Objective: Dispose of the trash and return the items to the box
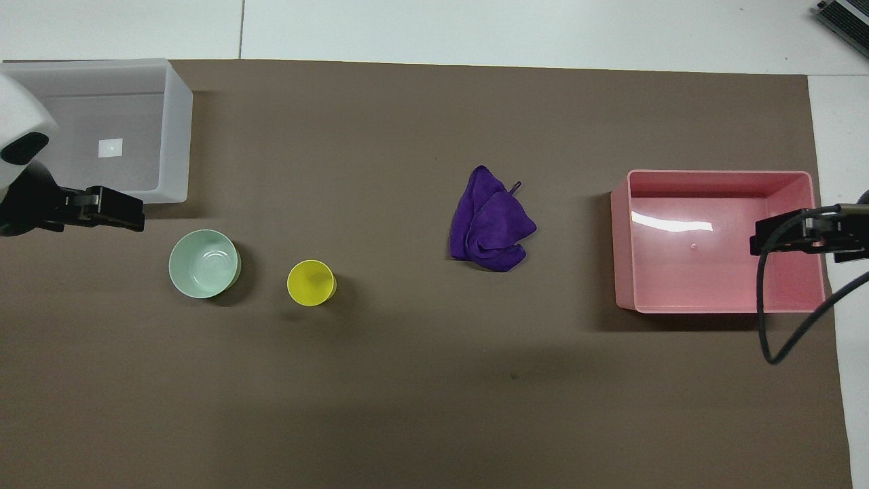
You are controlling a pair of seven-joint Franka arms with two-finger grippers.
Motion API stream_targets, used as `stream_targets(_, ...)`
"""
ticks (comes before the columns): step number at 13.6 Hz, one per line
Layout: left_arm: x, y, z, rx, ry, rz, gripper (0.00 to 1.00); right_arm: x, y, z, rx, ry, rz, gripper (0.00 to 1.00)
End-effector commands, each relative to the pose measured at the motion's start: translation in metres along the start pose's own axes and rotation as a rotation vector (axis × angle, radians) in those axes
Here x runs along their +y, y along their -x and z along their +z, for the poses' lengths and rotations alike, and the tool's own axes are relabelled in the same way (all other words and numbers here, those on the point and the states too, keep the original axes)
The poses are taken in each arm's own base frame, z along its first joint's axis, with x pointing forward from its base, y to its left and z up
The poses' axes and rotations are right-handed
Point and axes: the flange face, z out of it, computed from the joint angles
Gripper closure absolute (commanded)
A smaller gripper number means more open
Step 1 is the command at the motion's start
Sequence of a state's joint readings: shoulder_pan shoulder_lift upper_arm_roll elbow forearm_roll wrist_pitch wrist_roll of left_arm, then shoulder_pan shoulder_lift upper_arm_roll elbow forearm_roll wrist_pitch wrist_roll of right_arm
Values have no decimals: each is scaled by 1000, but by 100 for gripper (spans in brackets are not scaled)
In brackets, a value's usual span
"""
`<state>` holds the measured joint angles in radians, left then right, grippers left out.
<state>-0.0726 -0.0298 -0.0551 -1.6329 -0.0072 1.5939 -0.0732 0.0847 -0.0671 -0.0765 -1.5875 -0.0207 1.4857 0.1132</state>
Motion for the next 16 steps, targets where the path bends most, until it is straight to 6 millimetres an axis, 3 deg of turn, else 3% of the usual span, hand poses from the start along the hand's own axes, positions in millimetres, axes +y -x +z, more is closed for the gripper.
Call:
stream_targets(1,0,11,0,0,-14,-2,0,1,4,-1,-2,-3,7,0)
stream_targets(7,-4,14,7,7,-14,0,0,7,4,-1,-3,-6,13,0)
stream_targets(11,-42,38,60,99,-17,-54,0,-4,-2,13,58,-13,-16,0)
stream_targets(14,-62,45,97,77,-20,-77,0,-38,-8,48,124,-25,-68,0)
stream_targets(16,-69,50,130,62,-19,-94,0,-88,-22,91,140,-46,-70,0)
